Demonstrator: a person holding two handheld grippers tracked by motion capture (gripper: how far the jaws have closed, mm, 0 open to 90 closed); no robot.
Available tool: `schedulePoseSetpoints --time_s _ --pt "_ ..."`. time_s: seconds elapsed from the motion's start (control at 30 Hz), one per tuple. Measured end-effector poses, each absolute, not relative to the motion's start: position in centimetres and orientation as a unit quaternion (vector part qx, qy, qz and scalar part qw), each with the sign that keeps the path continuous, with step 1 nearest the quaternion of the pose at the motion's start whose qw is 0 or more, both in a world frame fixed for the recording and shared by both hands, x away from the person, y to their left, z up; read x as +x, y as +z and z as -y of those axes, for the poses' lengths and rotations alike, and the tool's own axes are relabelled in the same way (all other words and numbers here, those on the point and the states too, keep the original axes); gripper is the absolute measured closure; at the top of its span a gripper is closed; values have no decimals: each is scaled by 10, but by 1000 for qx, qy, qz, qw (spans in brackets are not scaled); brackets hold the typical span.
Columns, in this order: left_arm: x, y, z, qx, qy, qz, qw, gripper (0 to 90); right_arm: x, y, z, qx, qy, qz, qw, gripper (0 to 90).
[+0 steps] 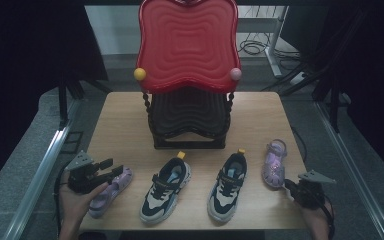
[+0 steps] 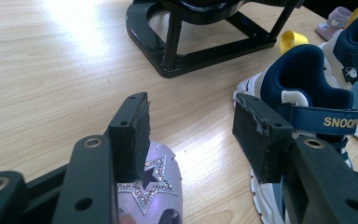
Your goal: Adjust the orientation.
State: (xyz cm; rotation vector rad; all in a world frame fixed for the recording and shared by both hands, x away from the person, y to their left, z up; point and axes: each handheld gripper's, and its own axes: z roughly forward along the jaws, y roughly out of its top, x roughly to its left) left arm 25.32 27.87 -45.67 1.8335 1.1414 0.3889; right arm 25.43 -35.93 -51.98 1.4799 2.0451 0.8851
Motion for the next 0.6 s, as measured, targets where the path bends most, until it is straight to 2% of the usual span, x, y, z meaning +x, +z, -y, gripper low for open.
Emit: schedulePoseSetpoints --time_s 0.6 --pt "253 -456 -282 746 152 -467 450 450 256 -518 347 524 315 -757 230 889"
